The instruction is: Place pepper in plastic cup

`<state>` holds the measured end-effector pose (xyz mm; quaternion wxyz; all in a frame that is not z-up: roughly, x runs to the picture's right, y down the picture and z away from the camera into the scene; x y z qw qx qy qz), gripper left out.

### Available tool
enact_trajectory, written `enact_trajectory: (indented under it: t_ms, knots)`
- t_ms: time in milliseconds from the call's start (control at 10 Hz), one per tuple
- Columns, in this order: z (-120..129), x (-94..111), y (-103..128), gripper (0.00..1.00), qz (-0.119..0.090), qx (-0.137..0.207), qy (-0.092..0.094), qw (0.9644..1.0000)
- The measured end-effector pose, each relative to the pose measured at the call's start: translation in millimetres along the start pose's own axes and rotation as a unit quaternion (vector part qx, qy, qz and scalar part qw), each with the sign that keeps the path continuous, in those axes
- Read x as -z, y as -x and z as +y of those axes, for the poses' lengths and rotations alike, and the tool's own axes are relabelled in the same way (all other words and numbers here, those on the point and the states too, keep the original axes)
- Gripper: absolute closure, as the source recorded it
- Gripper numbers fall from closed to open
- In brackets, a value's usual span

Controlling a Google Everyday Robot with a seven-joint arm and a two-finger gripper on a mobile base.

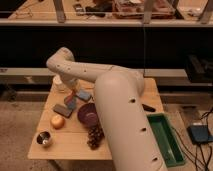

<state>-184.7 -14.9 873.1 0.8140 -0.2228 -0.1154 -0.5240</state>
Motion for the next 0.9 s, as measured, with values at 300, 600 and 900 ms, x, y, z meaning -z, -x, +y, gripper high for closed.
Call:
enact_trajectory:
  t_ms: [300, 600, 900]
  knots:
    - [0.4, 0.3, -3.1, 0.2, 0.004, -0.008, 0.003, 1.0]
    - [-0.5, 0.2, -3.4, 0.2, 0.012, -0.01, 0.008, 0.9998]
    - [3.8, 1.7, -9.1, 0.2, 0.012, -0.026, 0.006, 0.9996]
